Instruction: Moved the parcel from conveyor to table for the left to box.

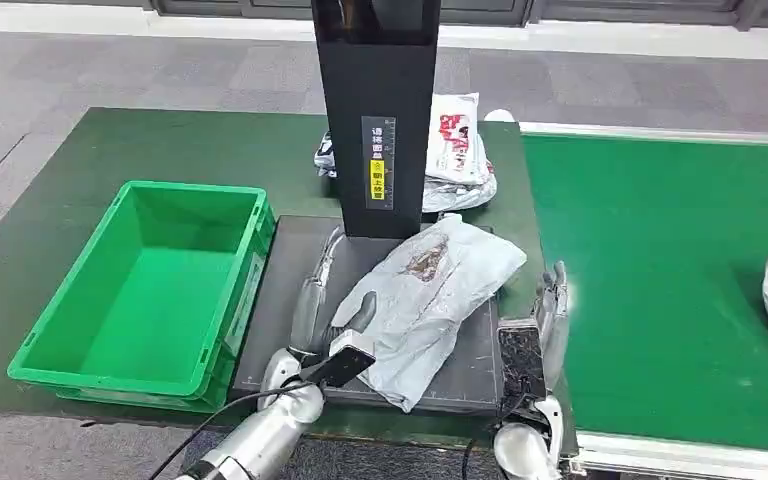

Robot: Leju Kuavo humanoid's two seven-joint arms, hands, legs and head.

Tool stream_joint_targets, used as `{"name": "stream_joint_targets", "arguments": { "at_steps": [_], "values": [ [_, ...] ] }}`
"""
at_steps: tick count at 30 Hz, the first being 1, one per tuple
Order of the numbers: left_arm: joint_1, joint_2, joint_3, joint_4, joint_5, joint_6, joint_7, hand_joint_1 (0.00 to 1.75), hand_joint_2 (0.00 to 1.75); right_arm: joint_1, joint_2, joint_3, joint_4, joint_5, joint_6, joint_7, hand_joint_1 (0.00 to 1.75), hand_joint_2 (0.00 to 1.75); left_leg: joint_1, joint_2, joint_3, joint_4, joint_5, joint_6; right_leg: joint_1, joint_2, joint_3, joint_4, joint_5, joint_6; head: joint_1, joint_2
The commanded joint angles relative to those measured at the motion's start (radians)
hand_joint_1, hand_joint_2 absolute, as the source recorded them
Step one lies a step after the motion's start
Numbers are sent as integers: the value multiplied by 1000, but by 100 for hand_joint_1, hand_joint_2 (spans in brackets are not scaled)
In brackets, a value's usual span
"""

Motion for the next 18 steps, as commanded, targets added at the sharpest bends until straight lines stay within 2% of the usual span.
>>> {"name": "stream_joint_targets", "arguments": {
  "at_steps": [1,4,8,9,11,12,13,14,16,18],
  "values": [
    [-42,4,-94,128,-31,-41,40,0,175,5,-6,-77,23,-113,-75,-82,0,0,1,-2,2,-2,1,0,1,0,3,-3,1,-1,0,0],
    [-59,1,-132,191,-76,-55,86,0,175,-7,-12,-85,43,-138,-81,-84,0,0,1,-4,4,-5,2,1,1,-1,6,-7,2,-1,0,0],
    [-114,-3,-229,352,-206,-177,267,0,175,-34,-15,-110,76,-190,-70,-89,0,0,1,-5,3,-4,2,0,1,-2,5,-5,1,-1,0,0],
    [-134,-4,-268,394,-256,-220,333,0,175,-39,-14,-111,81,-192,-64,-91,0,0,0,-3,2,-2,1,0,0,-2,3,-3,1,0,0,0],
    [-175,-7,-335,470,-344,-398,481,0,175,-63,-4,-110,84,-176,-41,-84,0,0,0,-2,1,-1,1,0,0,-1,2,-1,1,0,0,0],
    [-194,-5,-346,488,-369,-492,516,9,175,-82,4,-102,94,-152,-31,-65,0,0,1,-2,1,-2,2,0,1,0,2,-3,2,-1,0,0],
    [-205,-4,-340,498,-374,-542,526,54,175,-94,11,-97,101,-144,-25,-57,0,0,0,-2,2,-3,2,0,0,0,2,-4,2,-1,0,0],
    [-227,2,-375,518,-419,-616,568,168,175,-109,14,-83,117,-133,-18,-53,0,0,0,0,0,-1,1,0,0,1,0,-1,1,-1,0,0],
    [-245,8,-362,515,-425,-651,576,168,175,-127,24,-74,133,-122,-21,-47,0,0,1,2,1,-1,1,0,1,2,1,-1,2,-1,-1,0],
    [-248,9,-359,515,-425,-656,576,168,175,-130,26,-72,138,-120,-23,-44,0,0,1,-4,3,-1,2,1,0,-4,7,-2,1,-1,0,0]
  ]
}}
